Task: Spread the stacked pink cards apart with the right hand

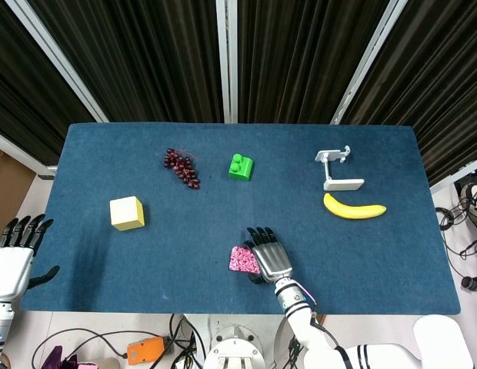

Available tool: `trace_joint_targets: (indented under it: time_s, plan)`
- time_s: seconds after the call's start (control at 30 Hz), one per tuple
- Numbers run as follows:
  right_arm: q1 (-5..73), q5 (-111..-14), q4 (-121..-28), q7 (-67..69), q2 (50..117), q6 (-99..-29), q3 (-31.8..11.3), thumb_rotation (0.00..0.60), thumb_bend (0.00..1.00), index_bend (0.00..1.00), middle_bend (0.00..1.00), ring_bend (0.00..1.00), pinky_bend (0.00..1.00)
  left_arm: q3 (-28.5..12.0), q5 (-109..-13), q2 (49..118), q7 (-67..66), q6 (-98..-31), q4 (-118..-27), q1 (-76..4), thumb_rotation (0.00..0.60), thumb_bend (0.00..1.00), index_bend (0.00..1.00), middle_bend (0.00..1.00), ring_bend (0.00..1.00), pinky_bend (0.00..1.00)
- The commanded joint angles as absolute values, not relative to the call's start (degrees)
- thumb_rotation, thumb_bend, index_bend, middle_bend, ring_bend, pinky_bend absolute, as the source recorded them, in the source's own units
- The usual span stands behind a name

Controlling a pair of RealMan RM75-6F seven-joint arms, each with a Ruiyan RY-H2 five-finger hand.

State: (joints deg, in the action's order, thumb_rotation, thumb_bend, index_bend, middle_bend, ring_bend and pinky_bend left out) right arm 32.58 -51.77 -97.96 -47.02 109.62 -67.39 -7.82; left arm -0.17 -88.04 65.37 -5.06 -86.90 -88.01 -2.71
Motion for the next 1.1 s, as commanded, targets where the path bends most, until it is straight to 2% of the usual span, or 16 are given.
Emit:
trace_joint_targets:
  time_s: [0.03, 0.13, 0.5, 0.73, 0.9, 1.1]
  plan:
    - [32.8, -51.4, -97.9, -46.8, 109.7, -67.4, -7.9, 0.600, 0.38, 0.35, 0.10, 0.00, 0.03, -0.2, -88.1, 65.4, -5.0, -86.9, -87.9, -2.7, 0.600, 0.10, 0.11, 0.06, 0.00, 0.00]
    - [33.2, -51.0, -97.7, -46.7, 109.8, -67.5, -8.1, 0.600, 0.38, 0.36, 0.10, 0.00, 0.02, -0.2, -88.1, 65.4, -4.9, -87.0, -87.7, -2.7, 0.600, 0.10, 0.11, 0.06, 0.00, 0.00]
    - [34.2, -51.1, -97.1, -45.8, 109.6, -67.5, -7.9, 0.600, 0.48, 0.45, 0.10, 0.00, 0.02, -0.3, -87.9, 65.3, -5.3, -86.4, -87.9, -3.0, 0.600, 0.10, 0.11, 0.06, 0.00, 0.00]
    - [34.2, -53.9, -99.1, -42.5, 106.8, -66.9, -7.6, 0.600, 0.52, 0.46, 0.10, 0.00, 0.02, -0.3, -87.8, 65.1, -5.6, -86.4, -88.2, -2.9, 0.600, 0.10, 0.11, 0.06, 0.00, 0.00]
    - [34.2, -55.0, -100.7, -39.4, 103.0, -66.3, -9.2, 0.600, 0.52, 0.47, 0.10, 0.00, 0.02, -0.4, -87.9, 64.8, -6.0, -86.4, -88.7, -3.1, 0.600, 0.10, 0.11, 0.06, 0.00, 0.00]
    - [35.6, -53.4, -97.7, -35.5, 98.5, -63.2, -12.9, 0.600, 0.52, 0.47, 0.10, 0.00, 0.02, -0.5, -87.9, 64.6, -6.5, -86.2, -89.4, -3.3, 0.600, 0.10, 0.11, 0.06, 0.00, 0.00]
